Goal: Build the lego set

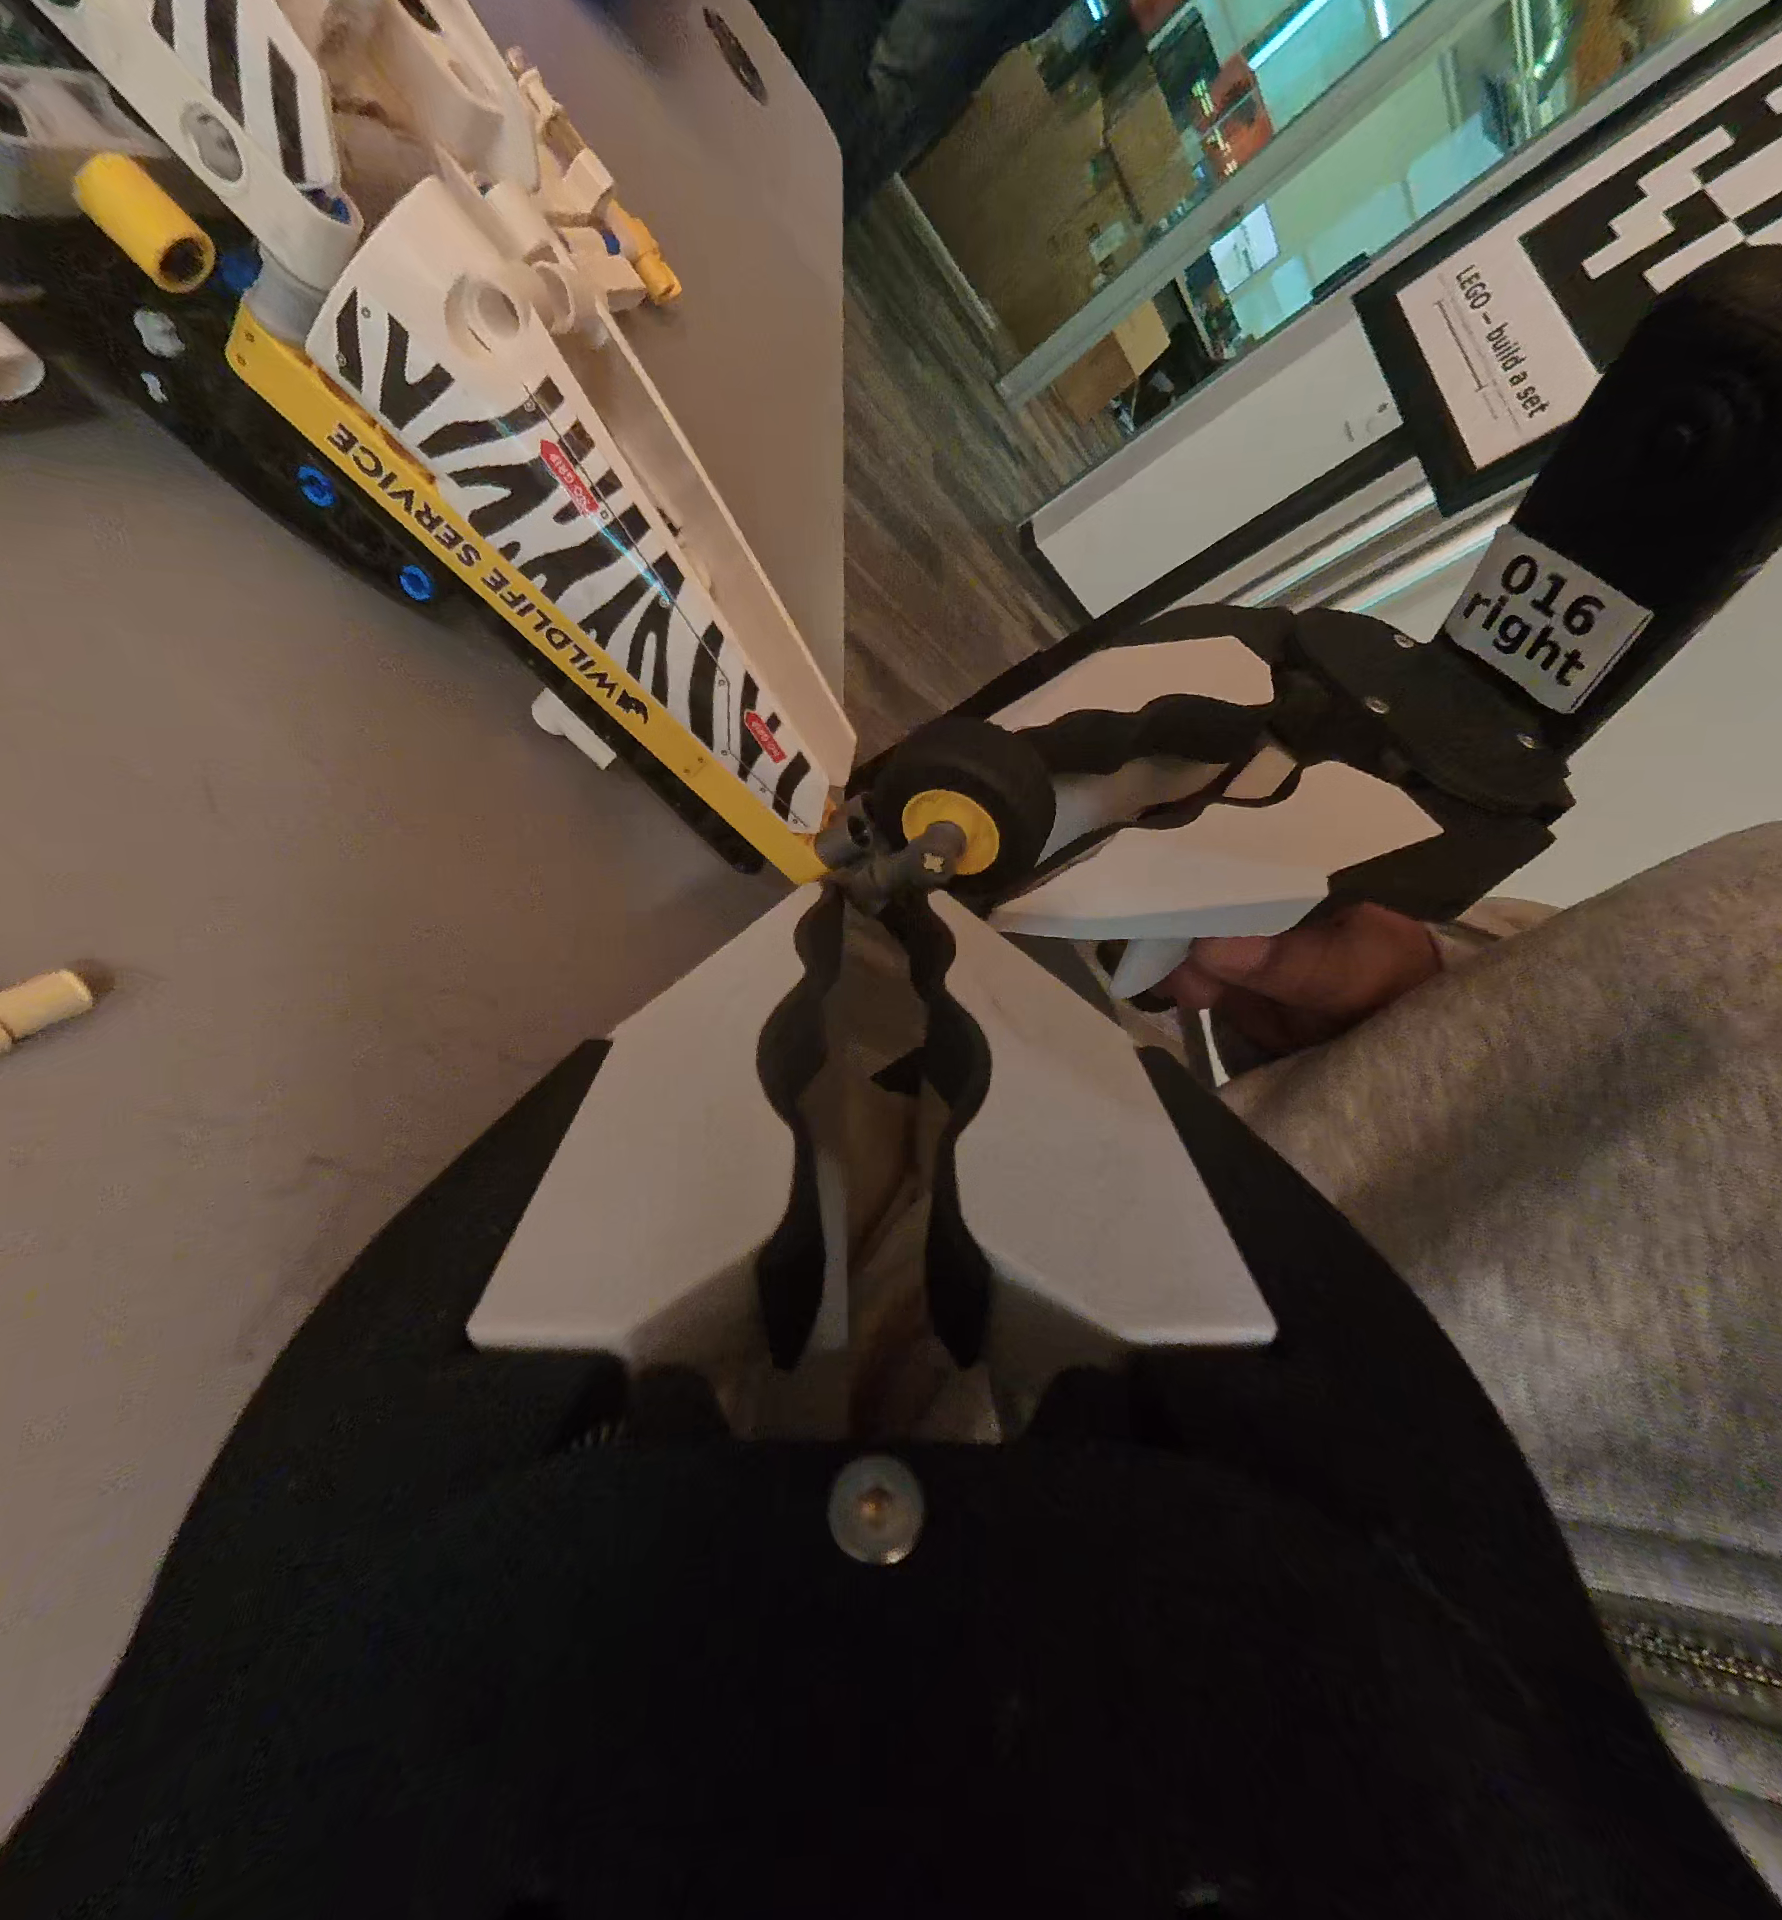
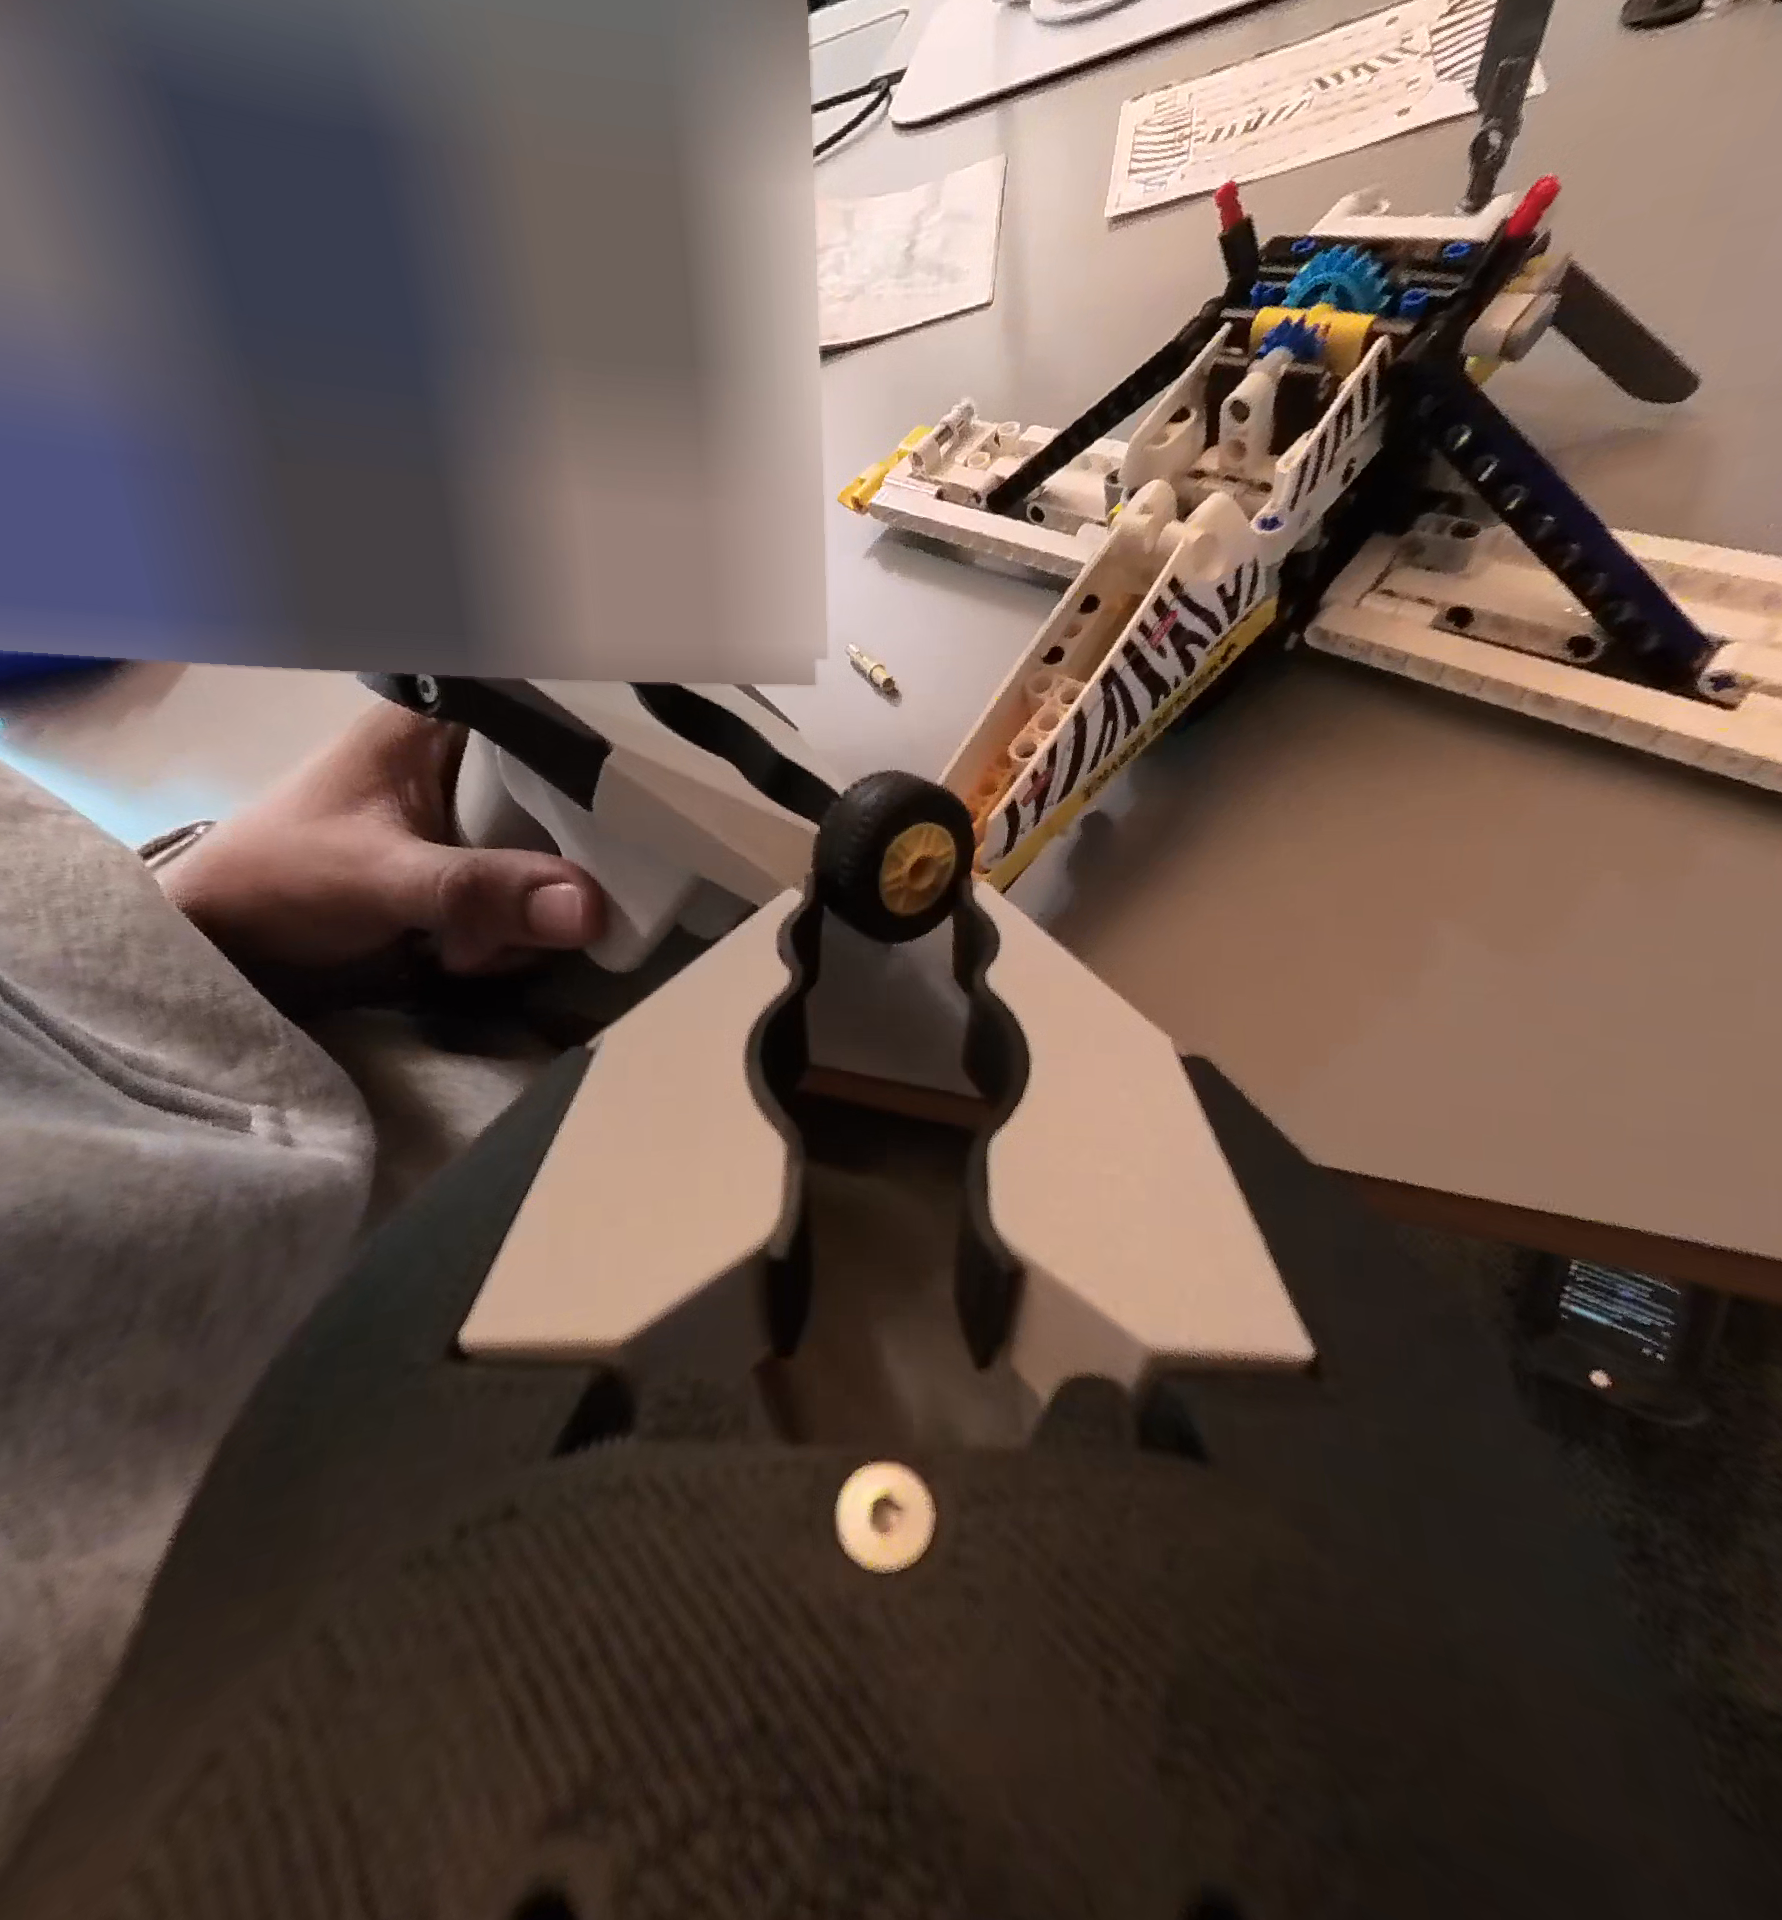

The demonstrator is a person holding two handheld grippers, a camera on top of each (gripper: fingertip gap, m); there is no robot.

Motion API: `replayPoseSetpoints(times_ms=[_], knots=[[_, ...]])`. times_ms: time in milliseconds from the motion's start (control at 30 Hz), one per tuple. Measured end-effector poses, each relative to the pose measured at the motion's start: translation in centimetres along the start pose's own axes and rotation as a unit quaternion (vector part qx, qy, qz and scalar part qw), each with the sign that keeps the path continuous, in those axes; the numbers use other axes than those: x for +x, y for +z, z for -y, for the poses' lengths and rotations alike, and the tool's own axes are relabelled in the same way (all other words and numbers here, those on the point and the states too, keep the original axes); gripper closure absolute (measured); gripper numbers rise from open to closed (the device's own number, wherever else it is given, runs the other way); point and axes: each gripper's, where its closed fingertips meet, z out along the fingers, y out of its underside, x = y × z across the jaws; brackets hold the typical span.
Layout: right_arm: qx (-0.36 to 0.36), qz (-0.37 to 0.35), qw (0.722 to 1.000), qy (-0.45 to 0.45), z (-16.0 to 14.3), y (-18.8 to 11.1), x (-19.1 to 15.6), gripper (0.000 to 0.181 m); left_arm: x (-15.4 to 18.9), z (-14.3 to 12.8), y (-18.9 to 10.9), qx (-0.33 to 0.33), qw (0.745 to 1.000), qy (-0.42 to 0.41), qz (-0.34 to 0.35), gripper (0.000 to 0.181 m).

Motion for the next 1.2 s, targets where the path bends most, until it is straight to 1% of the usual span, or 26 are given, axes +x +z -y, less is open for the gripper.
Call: replayPoseSetpoints(times_ms=[100, 200, 300, 533, 800, 933, 1033, 1200], knots=[[0.005, 0.008, 1.000, 0.024, 0.12, 0.36, 0.14, 0.157, 0.06, 0.14, -0.10, 0.004, 1.000, -0.006, -0.007, 0.174], [0.005, 0.035, 0.998, 0.056, 0.32, 0.45, 0.00, 0.158, 0.01, 0.13, -0.14, 0.005, 1.000, -0.006, -0.005, 0.175], [0.007, 0.065, 0.994, 0.091, 0.58, 0.42, -0.24, 0.158, 0.04, 0.12, -0.16, 0.005, 1.000, -0.008, -0.007, 0.175], [0.026, 0.102, 0.980, 0.167, 0.38, 0.29, -0.28, 0.158, 0.06, 0.10, -0.14, 0.004, 1.000, -0.009, -0.008, 0.175], [0.033, 0.132, 0.969, 0.208, 0.22, 0.16, -0.44, 0.159, -0.01, -0.08, -0.04, -0.002, 1.000, -0.010, -0.005, 0.176], [0.025, 0.131, 0.971, 0.197, 0.05, 0.08, -0.36, 0.159, 0.04, 0.01, -0.11, 0.000, 1.000, -0.018, -0.013, 0.176], [0.033, 0.132, 0.972, 0.193, 0.30, 0.02, -0.27, 0.158, -0.04, 0.15, -0.23, 0.006, 1.000, -0.023, -0.014, 0.177], [0.040, 0.120, 0.979, 0.159, 0.01, -0.08, -0.24, 0.156, -0.02, 0.25, -0.44, 0.018, 1.000, -0.014, -0.008, 0.173]])
